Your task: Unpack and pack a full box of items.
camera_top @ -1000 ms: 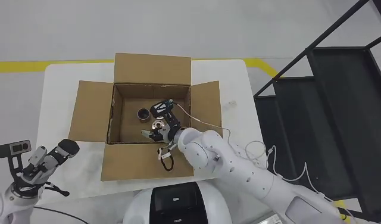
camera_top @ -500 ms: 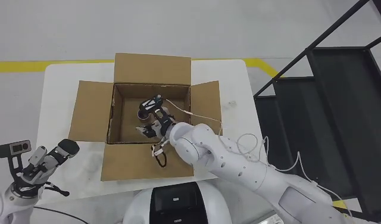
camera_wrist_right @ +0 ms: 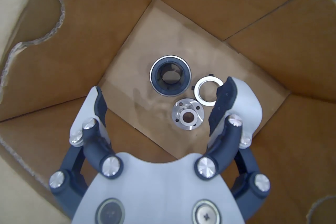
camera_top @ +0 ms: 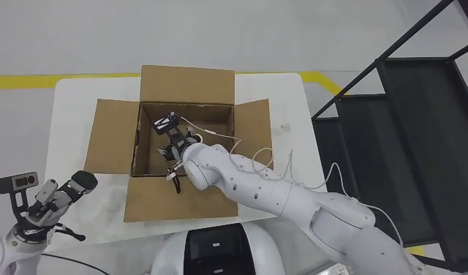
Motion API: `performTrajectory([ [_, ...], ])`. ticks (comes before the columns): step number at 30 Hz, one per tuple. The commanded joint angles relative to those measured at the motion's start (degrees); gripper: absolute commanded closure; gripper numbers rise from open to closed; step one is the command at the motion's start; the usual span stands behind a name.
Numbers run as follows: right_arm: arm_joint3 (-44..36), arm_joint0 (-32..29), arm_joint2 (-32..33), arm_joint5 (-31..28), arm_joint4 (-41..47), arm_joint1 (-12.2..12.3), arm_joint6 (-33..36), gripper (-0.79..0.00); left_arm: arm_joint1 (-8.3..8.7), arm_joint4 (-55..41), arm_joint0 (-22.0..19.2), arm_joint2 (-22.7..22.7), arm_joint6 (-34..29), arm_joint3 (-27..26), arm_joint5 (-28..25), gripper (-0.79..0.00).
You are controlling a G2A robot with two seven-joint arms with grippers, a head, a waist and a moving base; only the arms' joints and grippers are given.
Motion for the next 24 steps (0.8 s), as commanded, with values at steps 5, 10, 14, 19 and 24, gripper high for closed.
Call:
performTrajectory([
  [5,7.66,2.17,-0.73,0.00,2.15,-3.79,-0.98,-0.785,0.00,0.00,0.00,0.00,0.00,0.00,0.00,-0.785],
  [10,12.83,3.68,-1.37,0.23,2.70,-6.65,-0.92,-0.785,0.00,0.00,0.00,0.00,0.00,0.00,0.00,-0.785],
  [14,16.25,4.52,-1.37,0.52,3.47,-8.57,0.00,-0.262,0.00,0.00,0.00,0.00,0.00,0.00,0.00,-0.785],
  [19,19.03,5.18,-1.09,1.82,3.39,-10.42,0.38,0.000,0.00,0.00,0.00,0.00,0.00,0.00,0.00,-0.785],
  [24,20.61,5.22,-0.32,2.81,2.89,-11.37,1.24,0.000,0.00,0.00,0.00,0.00,0.00,0.00,0.00,-0.785],
])
